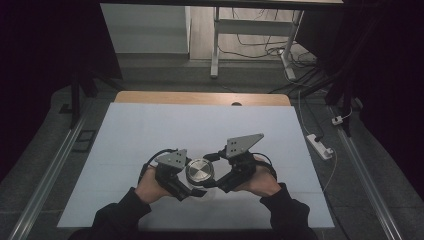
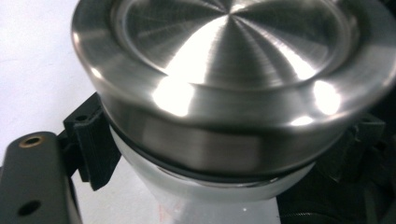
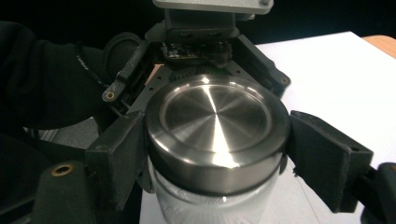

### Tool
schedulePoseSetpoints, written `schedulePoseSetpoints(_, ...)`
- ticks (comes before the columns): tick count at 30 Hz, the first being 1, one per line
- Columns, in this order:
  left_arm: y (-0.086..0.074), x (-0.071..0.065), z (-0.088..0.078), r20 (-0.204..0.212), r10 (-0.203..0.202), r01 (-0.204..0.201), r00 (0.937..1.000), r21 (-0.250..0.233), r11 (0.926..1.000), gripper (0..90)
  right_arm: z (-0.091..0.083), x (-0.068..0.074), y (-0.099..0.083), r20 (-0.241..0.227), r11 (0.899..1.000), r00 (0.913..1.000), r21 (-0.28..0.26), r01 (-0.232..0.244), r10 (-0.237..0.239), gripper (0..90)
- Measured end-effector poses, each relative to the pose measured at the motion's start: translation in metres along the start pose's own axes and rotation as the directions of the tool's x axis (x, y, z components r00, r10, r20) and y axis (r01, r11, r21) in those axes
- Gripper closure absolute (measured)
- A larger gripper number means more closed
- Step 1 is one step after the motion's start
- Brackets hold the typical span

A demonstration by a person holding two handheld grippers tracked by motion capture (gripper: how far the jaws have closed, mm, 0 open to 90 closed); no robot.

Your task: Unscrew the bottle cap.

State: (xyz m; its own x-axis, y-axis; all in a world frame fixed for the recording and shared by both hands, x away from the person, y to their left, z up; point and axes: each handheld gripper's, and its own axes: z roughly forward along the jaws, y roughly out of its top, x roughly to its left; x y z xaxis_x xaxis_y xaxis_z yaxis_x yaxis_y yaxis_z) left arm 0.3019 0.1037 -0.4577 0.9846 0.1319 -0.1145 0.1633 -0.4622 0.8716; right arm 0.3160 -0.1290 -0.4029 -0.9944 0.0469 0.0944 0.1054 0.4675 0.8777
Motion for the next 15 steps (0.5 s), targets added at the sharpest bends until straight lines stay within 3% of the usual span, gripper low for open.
schedulePoseSetpoints(2,-0.001,0.001,0.000,-0.043,-0.018,0.019,0.9989,0.004,0.9998,15.2,-0.002,0.001,0.003,0.034,1.000,0.9992,0.000,-0.023,0.023,18.6)
schedulePoseSetpoints(3,-0.001,0.001,0.000,-0.043,-0.018,0.019,0.9989,0.004,0.9998,15.2,-0.002,0.002,0.005,0.071,1.000,0.9972,0.003,-0.026,0.026,16.0)
schedulePoseSetpoints(4,-0.001,0.002,0.000,-0.105,-0.041,0.043,0.9936,0.014,0.9990,15.1,-0.001,0.004,0.007,0.110,1.000,0.9936,0.010,-0.028,0.026,14.0)
schedulePoseSetpoints(5,-0.001,0.002,0.000,-0.136,-0.052,0.055,0.9893,0.015,0.9984,15.2,0.002,0.006,0.009,0.136,0.999,0.9903,0.018,-0.033,0.030,13.2)
schedulePoseSetpoints(6,-0.001,0.002,0.000,-0.136,-0.052,0.055,0.9893,0.015,0.9984,15.2,0.002,0.006,0.009,0.136,0.999,0.9903,0.018,-0.033,0.030,13.2)
schedulePoseSetpoints(7,0.000,0.002,0.002,-0.194,-0.064,0.070,0.9790,0.026,0.9972,15.2,0.010,0.012,0.012,0.208,0.998,0.9774,0.038,-0.048,0.039,12.1)
schedulePoseSetpoints(10,0.000,0.000,0.005,-0.251,-0.073,0.085,0.9653,0.038,0.9956,15.2,0.023,0.019,0.015,0.325,0.996,0.9451,0.059,-0.059,0.037,12.8)
schedulePoseSetpoints(12,0.001,-0.001,0.006,-0.251,-0.073,0.086,0.9652,0.040,0.9955,15.2,0.029,0.021,0.015,0.379,0.996,0.9242,0.059,-0.072,0.044,14.8)
schedulePoseSetpoints(13,0.001,-0.001,0.006,-0.252,-0.073,0.085,0.9651,0.035,0.9958,15.2,0.032,0.022,0.015,0.395,0.995,0.9176,0.064,-0.077,0.046,17.5)
schedulePoseSetpoints(14,0.001,-0.001,0.006,-0.252,-0.073,0.085,0.9651,0.035,0.9958,15.2,0.033,0.021,0.014,0.404,0.994,0.9139,0.072,-0.077,0.042,17.5)
schedulePoseSetpoints(15,0.001,-0.002,0.006,-0.248,-0.071,0.082,0.9662,0.037,0.9959,15.2,0.034,0.021,0.013,0.399,0.995,0.9159,0.069,-0.074,0.041,17.5)
